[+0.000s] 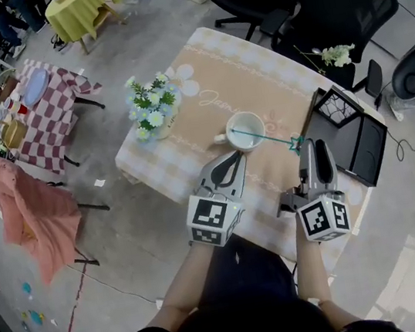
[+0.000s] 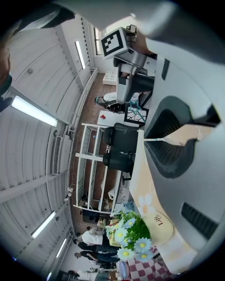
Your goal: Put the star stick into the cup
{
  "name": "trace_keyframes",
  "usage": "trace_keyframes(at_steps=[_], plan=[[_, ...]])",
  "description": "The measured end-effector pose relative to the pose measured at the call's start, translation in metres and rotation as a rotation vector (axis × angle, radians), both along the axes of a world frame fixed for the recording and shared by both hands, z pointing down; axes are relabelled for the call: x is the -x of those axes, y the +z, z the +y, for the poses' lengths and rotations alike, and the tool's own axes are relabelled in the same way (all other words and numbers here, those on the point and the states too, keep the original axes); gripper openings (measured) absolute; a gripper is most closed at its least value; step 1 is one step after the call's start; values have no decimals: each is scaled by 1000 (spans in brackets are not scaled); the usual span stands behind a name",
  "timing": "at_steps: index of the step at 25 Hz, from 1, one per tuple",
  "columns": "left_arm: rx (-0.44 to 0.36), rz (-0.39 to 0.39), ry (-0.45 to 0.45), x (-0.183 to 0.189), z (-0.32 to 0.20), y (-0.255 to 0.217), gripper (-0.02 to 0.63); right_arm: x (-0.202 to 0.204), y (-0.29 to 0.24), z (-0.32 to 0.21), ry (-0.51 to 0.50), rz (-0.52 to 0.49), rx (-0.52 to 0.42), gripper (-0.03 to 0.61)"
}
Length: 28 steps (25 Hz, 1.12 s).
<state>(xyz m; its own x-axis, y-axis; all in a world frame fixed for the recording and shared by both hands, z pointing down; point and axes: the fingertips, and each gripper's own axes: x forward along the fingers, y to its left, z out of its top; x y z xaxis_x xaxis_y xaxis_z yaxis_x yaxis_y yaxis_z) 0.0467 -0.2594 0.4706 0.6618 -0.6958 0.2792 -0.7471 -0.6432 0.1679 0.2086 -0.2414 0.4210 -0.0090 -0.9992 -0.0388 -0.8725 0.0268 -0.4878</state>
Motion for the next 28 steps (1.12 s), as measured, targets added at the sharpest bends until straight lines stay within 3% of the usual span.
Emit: trace_keyframes(at_steps=[16,28], plan=[[-87,49,22,-6,-13,-33,23,-20,-14,26,94,104,28,143],[-192,52,41,-15,-8,-54,23,-29,-9,39,143,215,73,28]])
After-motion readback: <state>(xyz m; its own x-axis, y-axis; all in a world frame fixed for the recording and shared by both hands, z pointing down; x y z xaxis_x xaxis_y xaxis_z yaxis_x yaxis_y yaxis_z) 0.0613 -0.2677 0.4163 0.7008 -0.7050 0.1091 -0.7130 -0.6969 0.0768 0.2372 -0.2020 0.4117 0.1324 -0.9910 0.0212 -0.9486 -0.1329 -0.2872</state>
